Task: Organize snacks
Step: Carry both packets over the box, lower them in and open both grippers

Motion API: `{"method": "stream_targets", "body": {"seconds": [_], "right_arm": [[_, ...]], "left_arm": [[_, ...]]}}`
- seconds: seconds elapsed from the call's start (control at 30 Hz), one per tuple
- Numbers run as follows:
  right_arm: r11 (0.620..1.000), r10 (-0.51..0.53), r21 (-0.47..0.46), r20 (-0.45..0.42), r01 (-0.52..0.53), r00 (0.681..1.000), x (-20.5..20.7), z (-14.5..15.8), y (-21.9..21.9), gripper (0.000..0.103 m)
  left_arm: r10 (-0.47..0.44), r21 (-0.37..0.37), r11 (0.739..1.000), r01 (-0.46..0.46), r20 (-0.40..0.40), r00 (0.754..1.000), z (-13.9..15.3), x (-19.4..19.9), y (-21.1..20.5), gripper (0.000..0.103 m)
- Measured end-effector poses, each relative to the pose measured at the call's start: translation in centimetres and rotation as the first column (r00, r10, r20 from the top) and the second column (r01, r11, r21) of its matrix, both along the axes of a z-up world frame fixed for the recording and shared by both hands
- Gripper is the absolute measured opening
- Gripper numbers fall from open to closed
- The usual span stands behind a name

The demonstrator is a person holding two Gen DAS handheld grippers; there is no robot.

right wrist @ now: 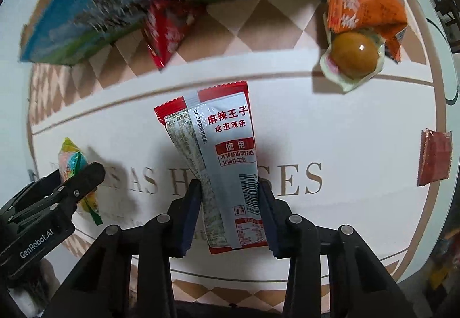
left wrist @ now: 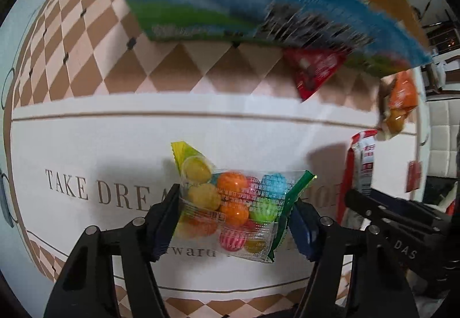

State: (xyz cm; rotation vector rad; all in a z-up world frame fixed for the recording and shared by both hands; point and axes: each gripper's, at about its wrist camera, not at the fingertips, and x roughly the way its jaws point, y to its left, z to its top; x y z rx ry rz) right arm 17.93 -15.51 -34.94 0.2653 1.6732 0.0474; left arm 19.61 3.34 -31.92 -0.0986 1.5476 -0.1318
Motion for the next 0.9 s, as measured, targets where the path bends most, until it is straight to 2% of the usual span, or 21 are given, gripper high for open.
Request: {"method": "stream_targets", "body": {"seconds": [0.1,0.33,0.43,0.53,0.7,0.9], "right_arm": [[0.998,-0.032,0.051,0.031,0.030,0.999,0.6,2.5,-1.3,0.042],[0.986,-0.098,0.152,0.185,0.070,0.978,4.4,11.8,-4.5,0.042],[0.983,-0.117,0.169,0.252,0.075,0.961,7.5,15.5,-5.9,0.042],[0.987,-0.124,0.140,0.303,0.084,0.945,11.2,17.2,-6.0,0.042],[0.992,-0.121,0.078,0.323,0.101,0.938,17.6,16.7,-6.1,0.042],[0.994,-0.105,0.001,0.290,0.110,0.951,23.8,14.2,-6.5,0.042]], "left_arm": [[0.003,-0.046,0.999,-0.001,0.037,0.999,3.1,1.0,-0.3,0.066],[0.005,-0.150,0.988,0.020,0.165,0.986,12.0,6.0,-0.9,0.066],[-0.008,-0.148,0.988,0.039,0.210,0.978,14.0,8.6,-2.5,0.066],[-0.016,-0.125,0.991,0.047,0.242,0.970,14.9,12.0,-3.0,0.066],[-0.015,-0.074,0.997,0.036,0.260,0.965,15.3,18.0,-2.8,0.066],[0.014,-0.029,1.000,-0.008,0.209,0.978,12.1,24.1,-1.3,0.066]]}}
